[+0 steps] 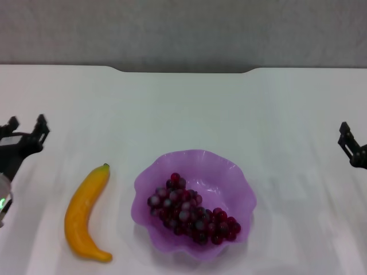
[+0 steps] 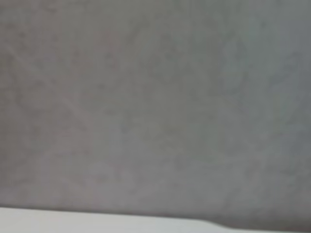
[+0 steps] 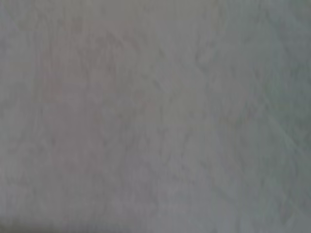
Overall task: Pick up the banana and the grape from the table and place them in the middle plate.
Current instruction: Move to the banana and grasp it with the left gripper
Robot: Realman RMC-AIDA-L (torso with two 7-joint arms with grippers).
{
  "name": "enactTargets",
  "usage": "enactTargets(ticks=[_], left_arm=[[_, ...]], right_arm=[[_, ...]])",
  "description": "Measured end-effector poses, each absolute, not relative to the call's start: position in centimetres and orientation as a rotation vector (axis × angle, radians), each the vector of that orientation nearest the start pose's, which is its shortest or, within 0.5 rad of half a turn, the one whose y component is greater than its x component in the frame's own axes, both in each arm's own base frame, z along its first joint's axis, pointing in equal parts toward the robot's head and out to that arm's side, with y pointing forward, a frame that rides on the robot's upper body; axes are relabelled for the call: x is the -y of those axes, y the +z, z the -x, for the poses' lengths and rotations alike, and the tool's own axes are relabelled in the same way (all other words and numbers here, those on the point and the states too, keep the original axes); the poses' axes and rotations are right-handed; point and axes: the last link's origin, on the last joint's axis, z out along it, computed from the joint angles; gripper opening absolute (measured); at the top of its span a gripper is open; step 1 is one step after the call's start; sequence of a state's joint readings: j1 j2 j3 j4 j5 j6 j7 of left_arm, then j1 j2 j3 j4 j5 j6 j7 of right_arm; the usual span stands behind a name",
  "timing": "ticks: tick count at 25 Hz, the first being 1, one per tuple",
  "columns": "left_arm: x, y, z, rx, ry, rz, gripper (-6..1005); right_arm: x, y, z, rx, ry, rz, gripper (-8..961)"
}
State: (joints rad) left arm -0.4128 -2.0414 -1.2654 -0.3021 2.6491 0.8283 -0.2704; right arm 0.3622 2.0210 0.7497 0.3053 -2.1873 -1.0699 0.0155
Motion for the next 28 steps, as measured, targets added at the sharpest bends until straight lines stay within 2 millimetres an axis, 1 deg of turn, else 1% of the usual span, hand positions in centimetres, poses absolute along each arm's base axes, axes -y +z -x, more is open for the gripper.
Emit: enactTargets(ticks=[3, 5, 6, 7, 8, 11, 15, 21, 24, 28], left_arm=[[-36.7, -0.2, 32.8, 0.808, -0.702, 1.597, 709], [-37.5, 0.3, 31.3, 0.818, -0.716, 1.628, 710], [-38.2, 0.7, 30.1, 0.833, -0.648, 1.676, 710], [-38.2, 0.7, 30.1, 0.833, -0.648, 1.676, 710], [-38.4, 0.8, 29.5, 0.839, -0.609, 1.698, 711], [-39.2, 1.2, 28.0, 0.877, -0.443, 1.749, 711], [-39.5, 1.0, 27.2, 0.980, -0.228, 1.813, 713], [-39.4, 0.8, 26.2, 1.131, 0.007, 1.923, 714], [-39.2, 1.3, 26.0, 1.196, 0.088, 1.944, 715], [-38.8, 1.8, 25.0, 1.179, 0.151, 1.967, 716]], right_arm=[[-32.1, -1.6, -34.7, -0.564, 0.550, 1.636, 759], [-32.2, -1.7, -34.9, -0.577, 0.531, 1.644, 759], [-32.3, -1.8, -34.9, -0.580, 0.526, 1.650, 759], [-32.4, -1.9, -34.9, -0.582, 0.523, 1.653, 759], [-32.4, -1.9, -34.8, -0.582, 0.522, 1.656, 759], [-32.4, -2.0, -34.8, -0.578, 0.519, 1.664, 759], [-32.4, -2.2, -34.6, -0.574, 0.522, 1.675, 759], [-32.3, -2.4, -34.5, -0.570, 0.521, 1.686, 759], [-32.3, -2.5, -34.5, -0.569, 0.518, 1.693, 759], [-32.3, -2.5, -34.5, -0.568, 0.516, 1.697, 759]])
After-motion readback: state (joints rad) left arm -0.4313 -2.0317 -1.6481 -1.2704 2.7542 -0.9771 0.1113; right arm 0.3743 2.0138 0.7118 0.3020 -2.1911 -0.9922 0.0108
